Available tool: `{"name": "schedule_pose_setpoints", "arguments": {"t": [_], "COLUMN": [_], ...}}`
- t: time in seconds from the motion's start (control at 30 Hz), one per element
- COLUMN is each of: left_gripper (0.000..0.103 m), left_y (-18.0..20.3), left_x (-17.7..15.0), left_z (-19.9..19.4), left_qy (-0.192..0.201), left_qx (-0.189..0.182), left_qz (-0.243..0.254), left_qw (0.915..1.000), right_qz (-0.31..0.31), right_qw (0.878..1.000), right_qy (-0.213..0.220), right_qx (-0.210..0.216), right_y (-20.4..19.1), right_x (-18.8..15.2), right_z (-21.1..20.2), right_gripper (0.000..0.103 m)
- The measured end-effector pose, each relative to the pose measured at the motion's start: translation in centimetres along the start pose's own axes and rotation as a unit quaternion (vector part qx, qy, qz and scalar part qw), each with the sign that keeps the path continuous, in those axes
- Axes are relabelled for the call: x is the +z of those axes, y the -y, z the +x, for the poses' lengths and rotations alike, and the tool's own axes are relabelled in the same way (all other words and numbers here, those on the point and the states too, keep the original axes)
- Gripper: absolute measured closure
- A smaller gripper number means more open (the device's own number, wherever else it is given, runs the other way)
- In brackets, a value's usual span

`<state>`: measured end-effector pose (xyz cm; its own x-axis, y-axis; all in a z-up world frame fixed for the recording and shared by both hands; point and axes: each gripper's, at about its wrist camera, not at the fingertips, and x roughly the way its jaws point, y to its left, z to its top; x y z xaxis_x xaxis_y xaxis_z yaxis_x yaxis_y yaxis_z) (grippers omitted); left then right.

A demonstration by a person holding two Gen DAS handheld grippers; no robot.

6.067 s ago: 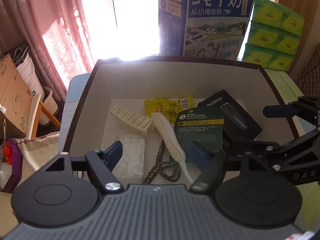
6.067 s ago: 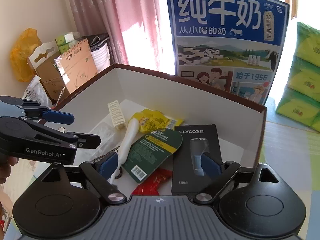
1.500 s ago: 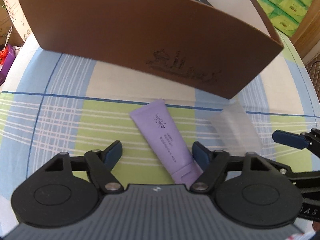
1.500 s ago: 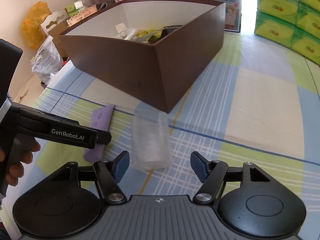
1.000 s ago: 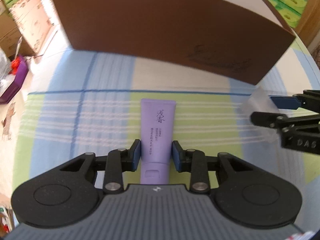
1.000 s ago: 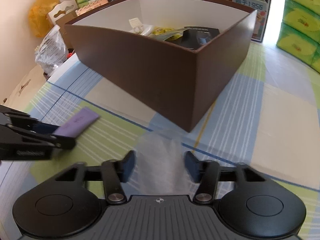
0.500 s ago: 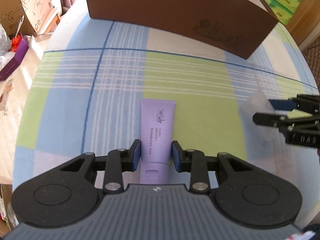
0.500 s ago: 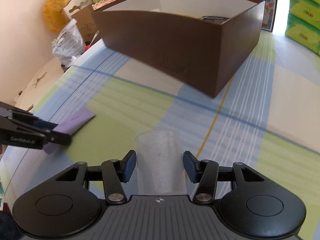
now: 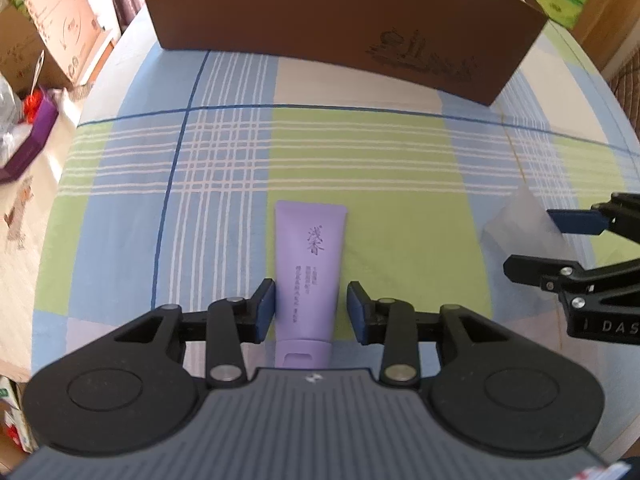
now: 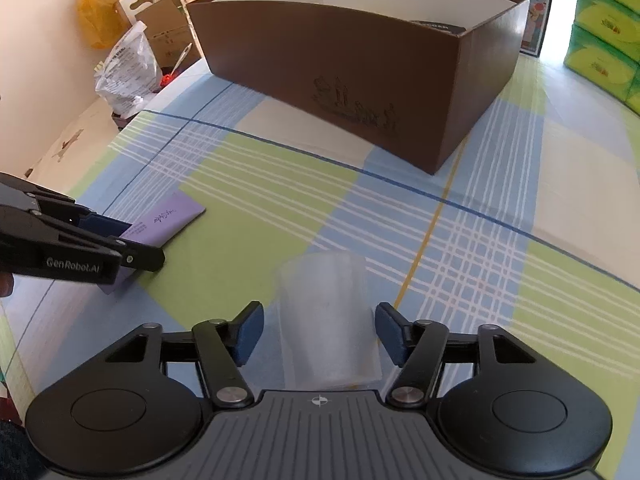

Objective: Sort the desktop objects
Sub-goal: 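Grasp the purple tube with the left tool while the right tool grasps the clear cup, then lift the purple tube and clear cup and carry them toward the brown box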

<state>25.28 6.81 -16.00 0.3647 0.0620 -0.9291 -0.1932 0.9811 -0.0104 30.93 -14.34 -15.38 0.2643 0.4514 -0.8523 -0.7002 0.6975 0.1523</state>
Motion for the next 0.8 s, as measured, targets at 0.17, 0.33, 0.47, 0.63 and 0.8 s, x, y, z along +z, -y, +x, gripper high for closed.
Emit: {"name": "schedule_pose_setpoints", "arguments": {"t": [0.17, 0.33, 0.47, 0.63, 0.8], "left_gripper": [0.075, 0.075, 0.075, 0.075, 0.075], "left_y": [-0.2, -0.2, -0.4, -0.5, -0.8], "left_x": [-0.2, -0.9, -1.5, -2.5, -3.3], "left_z": [0.0, -0.4, -0.8, -1.3, -1.9], "left_qy": [0.003, 0.003, 0.002, 0.002, 0.000], "left_qx": [-0.002, -0.008, -0.014, -0.020, -0.026], "left_qz": [0.004, 0.010, 0.006, 0.004, -0.001], "left_qw": [1.0000, 0.9999, 0.9999, 0.9998, 0.9997], "right_qz": [0.005, 0.001, 0.002, -0.018, -0.026], "right_qw": [1.000, 1.000, 1.000, 0.999, 0.999], "right_qy": [-0.004, -0.005, -0.005, -0.002, -0.003], "right_qx": [-0.007, -0.012, -0.018, -0.033, -0.019], "right_y": [-0.2, -0.5, -0.8, -1.4, -2.1], "right_x": [-0.2, -0.3, -0.4, -1.1, -1.5], "right_z": [0.0, 0.0, 0.2, 0.5, 0.1], "right_gripper": [0.042, 0.042, 0.042, 0.054, 0.055]}}
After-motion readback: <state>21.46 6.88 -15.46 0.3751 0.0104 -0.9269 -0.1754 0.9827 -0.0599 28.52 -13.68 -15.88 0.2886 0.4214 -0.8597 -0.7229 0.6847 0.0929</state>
